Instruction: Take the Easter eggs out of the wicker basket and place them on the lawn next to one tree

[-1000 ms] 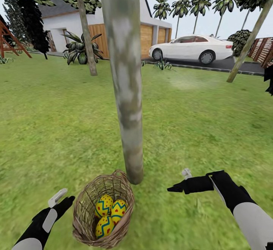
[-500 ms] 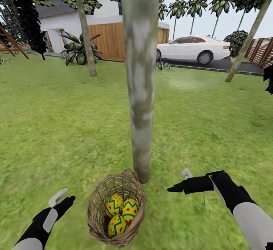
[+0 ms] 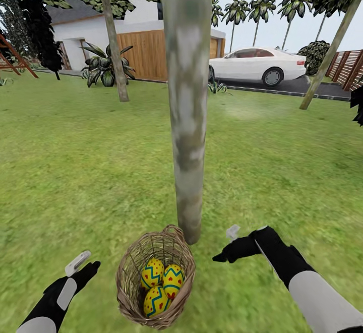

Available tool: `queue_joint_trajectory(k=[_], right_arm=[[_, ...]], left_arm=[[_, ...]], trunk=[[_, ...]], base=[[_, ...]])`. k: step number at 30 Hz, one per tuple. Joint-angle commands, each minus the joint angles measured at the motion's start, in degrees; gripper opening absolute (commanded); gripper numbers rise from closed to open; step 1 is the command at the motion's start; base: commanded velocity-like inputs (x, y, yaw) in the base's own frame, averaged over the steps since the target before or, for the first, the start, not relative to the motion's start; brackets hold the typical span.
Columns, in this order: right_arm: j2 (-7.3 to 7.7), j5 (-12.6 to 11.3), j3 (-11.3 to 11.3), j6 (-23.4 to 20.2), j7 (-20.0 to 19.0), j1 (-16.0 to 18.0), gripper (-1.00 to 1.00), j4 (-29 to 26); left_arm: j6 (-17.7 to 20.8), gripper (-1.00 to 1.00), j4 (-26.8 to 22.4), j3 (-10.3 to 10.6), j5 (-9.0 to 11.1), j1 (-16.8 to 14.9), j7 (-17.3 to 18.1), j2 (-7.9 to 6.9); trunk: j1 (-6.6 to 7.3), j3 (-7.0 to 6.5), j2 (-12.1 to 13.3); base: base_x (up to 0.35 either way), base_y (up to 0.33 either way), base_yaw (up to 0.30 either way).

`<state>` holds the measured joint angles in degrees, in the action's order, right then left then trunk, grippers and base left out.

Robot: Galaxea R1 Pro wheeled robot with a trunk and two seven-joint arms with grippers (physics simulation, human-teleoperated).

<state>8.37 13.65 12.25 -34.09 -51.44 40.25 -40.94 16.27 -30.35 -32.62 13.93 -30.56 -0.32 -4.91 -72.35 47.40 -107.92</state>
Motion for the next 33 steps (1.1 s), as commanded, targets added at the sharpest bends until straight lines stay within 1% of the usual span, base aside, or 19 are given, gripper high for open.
queue_joint_trajectory(k=[1, 2, 3, 4, 5, 6, 7, 8, 9, 10, 13, 14, 16, 18, 19, 20, 22, 25, 33], right_arm=[[-0.36, 0.75, 0.67, -0.6, -0.06, 0.02, 1.0, -0.66], [-1.37, 1.14, 1.09, -1.39, 0.49, 0.01, 1.0, -0.97], [-3.16, 2.41, 1.83, -2.38, 2.18, 0.01, 1.0, -1.23], [-4.32, 3.78, 2.53, -2.78, 3.96, -0.01, 1.0, -1.32], [-5.47, 5.5, 3.4, -3.05, 6.29, -0.06, 1.0, -1.32], [-7.1, 7.29, 4.18, -3.22, 9.6, -0.15, 1.0, -1.33], [-8.73, 8.77, 4.7, -3.36, 12.72, -0.22, 1.0, -1.35], [-9.9, 9.77, 5.07, -3.46, 14.8, -0.27, 1.0, -1.37], [-13.01, 11.23, 5.73, -3.65, 17.76, -0.4, 1.0, -1.43], [-13.75, 11.42, 5.81, -3.67, 18.08, -0.41, 1.0, -1.43], [-15.09, 11.58, 6.24, -3.7, 18.53, -0.43, 1.0, -1.52], [-16.01, 11.73, 7.71, -3.7, 19.05, -0.43, 1.0, -1.57], [-16.89, 11.75, 10.4, -3.74, 20.69, -0.44, 1.0, -1.58], [-17.5, 11.48, 13.21, -3.77, 23.53, -0.44, 1.0, -1.61], [-17.87, 11.04, 15.1, -4.61, 26.13, -0.44, 1.0, -1.64], [-17.99, 10.56, 15.81, -6.6, 27.07, -0.44, 1.0, -1.65], [-18.08, 9.79, 16.41, -9.89, 27.73, -0.44, 1.0, -1.69], [-18.2, 9.4, 16.73, -11.78, 28.03, -0.55, 1.0, -2.03], [-18.36, 9.29, 16.76, -11.96, 28.06, -0.79, 1.0, -2.21]], left_arm=[[0.4, 1.0, -0.07, -0.16, 0.57, -0.02, -0.03, 0.01], [0.41, 1.0, -0.02, -0.16, 0.57, -0.02, -0.03, 0.02], [0.45, 1.0, 0.05, -0.16, 0.57, -0.02, -0.03, 0.05], [0.48, 1.0, 0.04, -0.16, 0.57, -0.02, -0.03, 0.06], [0.49, 1.0, 0.03, -0.16, 0.57, -0.02, -0.03, 0.03], [0.5, 1.0, 0.05, -0.16, 0.57, -0.02, -0.03, 0.01], [0.51, 1.0, 0.07, -0.16, 0.57, -0.02, -0.03, 0.0], [0.51, 1.0, 0.07, -0.16, 0.57, -0.02, -0.03, 0.0], [0.52, 1.0, -0.02, -0.26, 0.57, -0.02, -0.03, -0.12], [0.52, 1.0, -0.04, -0.29, 0.57, -0.02, -0.03, -0.14], [0.52, 1.0, -0.1, -0.32, 0.57, -0.02, -0.09, -0.18], [0.52, 1.0, -0.13, -0.33, 0.57, -0.02, -0.08, -0.19], [0.5, 1.0, -0.16, -0.33, 0.57, -0.02, -0.06, -0.19], [0.46, 1.0, -0.21, -0.33, 0.57, -0.02, -0.05, -0.19], [0.44, 1.0, -0.23, -0.33, 0.57, -0.02, -0.04, -0.19], [0.44, 1.0, -0.27, -0.33, 0.57, -0.02, -0.04, -0.19], [0.43, 1.0, -0.31, -0.3, 0.59, -0.02, -0.04, -0.13], [0.43, 1.0, -0.32, -0.25, 0.64, -0.02, -0.04, -0.1], [0.43, 1.0, -0.32, -0.23, 0.64, -0.02, -0.03, 0.0]], trunk=[[0.01, 0.05, -0.02], [0.01, 0.05, -0.02], [0.01, 0.05, -0.02], [0.01, 0.05, -0.02], [0.01, 0.05, -0.02], [0.01, 0.05, -0.02], [0.01, 0.05, -0.02], [0.01, 0.05, -0.02], [0.01, 0.05, -0.02], [0.01, 0.05, -0.02], [0.01, 0.05, -0.02], [0.01, 0.05, -0.02], [0.01, 0.05, -0.02], [0.01, 0.05, -0.02], [0.01, 0.05, -0.02], [0.01, 0.05, -0.02], [0.01, 0.05, -0.02], [0.01, 0.05, -0.02], [0.01, 0.05, -0.02]], base=[[0.0, 0.0, 0.0], [0.0, 0.0, 0.0], [0.0, 0.0, 0.0], [0.0, 0.0, 0.0], [0.0, 0.0, 0.0], [0.0, 0.0, 0.0], [0.0, 0.0, 0.0], [0.0, 0.0, 0.0], [0.0, 0.0, 0.0], [0.0, 0.0, 0.0], [0.0, 0.0, 0.0], [0.0, 0.0, 0.0], [0.0, 0.0, 0.0], [0.0, 0.0, 0.0], [0.0, 0.0, 0.0], [0.0, 0.0, 0.0], [0.0, 0.0, 0.062], [0.0, 0.0, 0.22], [0.0, 0.0, 0.291]])
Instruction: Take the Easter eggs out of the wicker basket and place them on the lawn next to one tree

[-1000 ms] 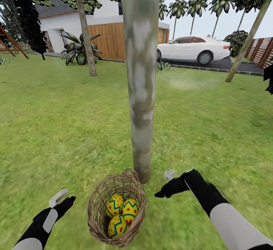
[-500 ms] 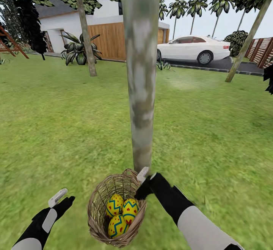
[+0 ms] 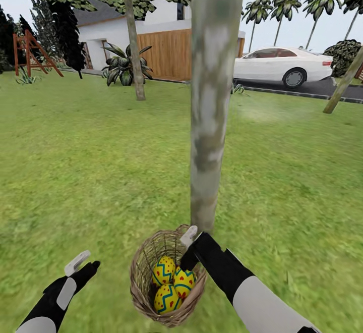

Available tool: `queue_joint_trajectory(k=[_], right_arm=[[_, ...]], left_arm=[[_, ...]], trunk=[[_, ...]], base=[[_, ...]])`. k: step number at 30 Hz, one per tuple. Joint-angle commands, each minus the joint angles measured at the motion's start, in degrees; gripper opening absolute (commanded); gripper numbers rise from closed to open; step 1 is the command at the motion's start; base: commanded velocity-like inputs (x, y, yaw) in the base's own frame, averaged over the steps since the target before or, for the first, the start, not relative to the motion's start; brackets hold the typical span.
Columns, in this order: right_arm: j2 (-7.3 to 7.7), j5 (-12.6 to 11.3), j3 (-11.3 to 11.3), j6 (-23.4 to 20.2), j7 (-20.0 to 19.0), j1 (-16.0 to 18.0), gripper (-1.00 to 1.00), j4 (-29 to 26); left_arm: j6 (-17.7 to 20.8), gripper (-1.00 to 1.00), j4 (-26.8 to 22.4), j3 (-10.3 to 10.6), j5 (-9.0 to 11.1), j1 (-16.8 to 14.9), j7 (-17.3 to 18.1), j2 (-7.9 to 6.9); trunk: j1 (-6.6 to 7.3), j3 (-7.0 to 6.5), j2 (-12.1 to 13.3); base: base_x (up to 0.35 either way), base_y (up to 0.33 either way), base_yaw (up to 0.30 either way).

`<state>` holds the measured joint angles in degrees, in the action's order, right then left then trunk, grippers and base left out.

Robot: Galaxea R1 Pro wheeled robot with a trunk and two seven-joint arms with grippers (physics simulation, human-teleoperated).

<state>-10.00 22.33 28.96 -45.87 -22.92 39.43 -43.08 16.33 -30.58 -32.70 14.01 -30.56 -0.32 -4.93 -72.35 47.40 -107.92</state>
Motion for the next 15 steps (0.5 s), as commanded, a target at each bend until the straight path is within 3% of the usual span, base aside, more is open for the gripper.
queue_joint_trajectory(k=[1, 6, 11, 15], right_arm=[[0.0, 0.61, 0.05, -0.18, -0.46, 0.03, 1.0, -0.12], [0.0, 0.6, 0.05, -0.13, -0.46, 0.03, 1.0, -1.26], [0.0, 0.6, 0.05, -0.19, -0.39, 0.03, 1.0, -2.12], [0.0, 0.45, 0.05, -0.23, -0.14, 0.03, 1.0, -1.89]], left_arm=[[0.37, 1.0, -0.07, -0.12, 0.58, -0.03, -0.03, 0.07], [0.37, 1.0, -0.05, -0.01, 0.55, -0.03, -0.03, 0.11], [0.26, 1.0, 0.07, 0.09, 0.5, -0.03, -0.03, 0.18], [0.2, 1.0, 0.0, 0.09, 0.5, -0.03, -0.03, 0.32]], trunk=[[0.01, 0.05, -0.02], [0.01, 0.05, -0.02], [0.01, 0.05, -0.02], [0.01, 0.05, -0.02]], base=[[0.0, 0.0, 0.294], [0.012, 0.0, 0.226], [0.265, 0.0, 0.023], [0.087, 0.0, 0.002]])
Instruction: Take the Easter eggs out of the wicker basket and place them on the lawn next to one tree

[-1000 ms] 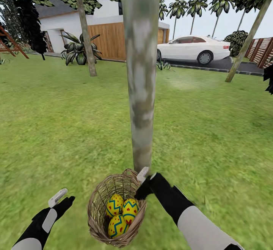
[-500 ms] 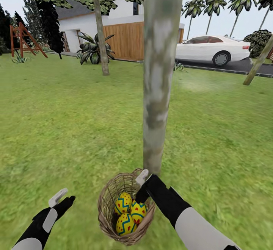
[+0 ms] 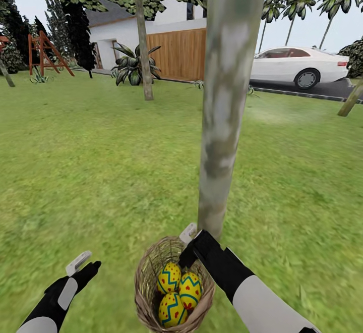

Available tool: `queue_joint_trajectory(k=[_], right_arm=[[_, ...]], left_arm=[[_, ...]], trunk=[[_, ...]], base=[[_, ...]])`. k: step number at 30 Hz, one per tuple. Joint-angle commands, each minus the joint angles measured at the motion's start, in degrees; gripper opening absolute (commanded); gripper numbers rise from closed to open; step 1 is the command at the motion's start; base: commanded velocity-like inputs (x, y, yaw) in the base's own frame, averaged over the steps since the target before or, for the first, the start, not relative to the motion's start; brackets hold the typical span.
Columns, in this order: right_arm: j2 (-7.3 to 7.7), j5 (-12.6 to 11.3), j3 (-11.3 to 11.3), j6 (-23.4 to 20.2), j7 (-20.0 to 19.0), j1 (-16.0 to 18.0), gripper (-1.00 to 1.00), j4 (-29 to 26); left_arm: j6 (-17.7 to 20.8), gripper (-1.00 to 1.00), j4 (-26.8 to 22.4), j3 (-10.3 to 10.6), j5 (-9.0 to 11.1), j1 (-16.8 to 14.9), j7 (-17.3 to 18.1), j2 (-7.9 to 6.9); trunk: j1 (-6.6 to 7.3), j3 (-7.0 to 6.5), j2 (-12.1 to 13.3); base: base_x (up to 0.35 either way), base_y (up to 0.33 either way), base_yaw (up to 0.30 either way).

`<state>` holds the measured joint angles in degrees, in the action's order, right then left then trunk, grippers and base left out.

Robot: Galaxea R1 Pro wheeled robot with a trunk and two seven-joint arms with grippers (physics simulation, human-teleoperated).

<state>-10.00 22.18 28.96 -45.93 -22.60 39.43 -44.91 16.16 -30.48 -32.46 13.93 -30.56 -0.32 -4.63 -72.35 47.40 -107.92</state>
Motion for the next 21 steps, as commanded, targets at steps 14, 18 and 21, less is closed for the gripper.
queue_joint_trajectory(k=[14, 18, 21], right_arm=[[0.0, -19.43, 0.03, 0.06, 11.78, 0.04, 1.0, 0.08], [0.0, -21.11, -0.03, 0.26, 12.93, 0.04, 1.0, 0.13], [0.0, -21.37, -0.03, 0.3, 13.3, 0.04, 1.0, 0.1]], left_arm=[[0.36, 1.0, -0.1, -0.15, 0.57, -0.03, 0.05, 0.14], [0.36, 1.0, -0.1, -0.15, 0.57, -0.03, 0.05, 0.15], [0.36, 1.0, -0.1, -0.15, 0.57, -0.03, 0.05, 0.15]], trunk=[[-1.97, 1.67, -3.63], [-2.85, 2.39, -5.24], [-3.51, 2.92, -6.44]], base=[[0.003, 0.0, 0.0], [0.0, 0.0, 0.0], [0.0, 0.0, 0.0]])
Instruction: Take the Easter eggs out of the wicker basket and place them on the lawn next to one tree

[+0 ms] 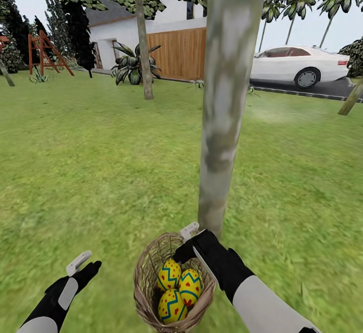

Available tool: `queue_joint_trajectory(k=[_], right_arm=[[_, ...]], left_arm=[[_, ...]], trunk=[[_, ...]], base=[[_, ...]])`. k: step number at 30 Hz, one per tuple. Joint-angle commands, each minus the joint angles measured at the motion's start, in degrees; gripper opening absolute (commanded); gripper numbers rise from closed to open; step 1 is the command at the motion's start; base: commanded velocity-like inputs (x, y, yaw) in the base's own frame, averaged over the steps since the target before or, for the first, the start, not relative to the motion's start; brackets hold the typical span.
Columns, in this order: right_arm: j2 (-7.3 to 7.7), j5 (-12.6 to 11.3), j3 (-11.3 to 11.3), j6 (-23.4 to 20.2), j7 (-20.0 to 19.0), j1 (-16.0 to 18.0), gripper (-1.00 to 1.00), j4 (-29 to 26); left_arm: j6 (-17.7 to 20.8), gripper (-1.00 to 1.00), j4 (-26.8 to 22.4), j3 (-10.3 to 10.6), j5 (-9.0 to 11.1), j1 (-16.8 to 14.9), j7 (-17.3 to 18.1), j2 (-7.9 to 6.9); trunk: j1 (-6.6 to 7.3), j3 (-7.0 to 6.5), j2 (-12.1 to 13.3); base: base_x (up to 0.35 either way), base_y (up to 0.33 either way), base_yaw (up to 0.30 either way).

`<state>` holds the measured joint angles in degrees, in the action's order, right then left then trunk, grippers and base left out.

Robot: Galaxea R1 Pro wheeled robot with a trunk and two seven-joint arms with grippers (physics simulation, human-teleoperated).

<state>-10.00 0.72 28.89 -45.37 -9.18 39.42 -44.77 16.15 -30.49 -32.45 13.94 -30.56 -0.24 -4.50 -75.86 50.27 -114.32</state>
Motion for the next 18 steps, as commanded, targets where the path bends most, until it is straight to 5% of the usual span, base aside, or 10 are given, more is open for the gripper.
queue_joint_trajectory(k=[1, 8, 12, 18], right_arm=[[0.0, 0.02, 0.03, -0.25, -0.07, 0.04, 1.0, -0.05], [0.0, -0.16, 0.03, -0.24, 5.15, 0.04, 1.0, -0.01], [0.0, -2.9, 0.08, -0.5, 7.31, 0.04, 1.0, 0.88], [0.0, -3.55, 0.11, -0.59, 10.58, 0.07, 1.0, 2.94]], left_arm=[[0.37, 1.0, -0.09, -0.16, 0.57, -0.03, -0.03, 0.02], [0.37, 1.0, -0.09, -0.16, 0.57, -0.03, -0.03, -0.06], [0.37, 1.0, -0.01, -0.23, 0.57, -0.03, -0.03, -0.15], [0.37, 1.0, 0.01, -0.24, 0.57, -0.03, -0.03, -0.16]], trunk=[[-0.22, 0.23, -0.44], [-1.76, 1.49, -3.25], [-2.63, 2.21, -4.85], [-3.95, 3.29, -7.26]], base=[[0.0, 0.0, 0.0], [0.0, 0.0, 0.0], [0.0, 0.0, 0.0], [0.0, 0.0, 0.0]])
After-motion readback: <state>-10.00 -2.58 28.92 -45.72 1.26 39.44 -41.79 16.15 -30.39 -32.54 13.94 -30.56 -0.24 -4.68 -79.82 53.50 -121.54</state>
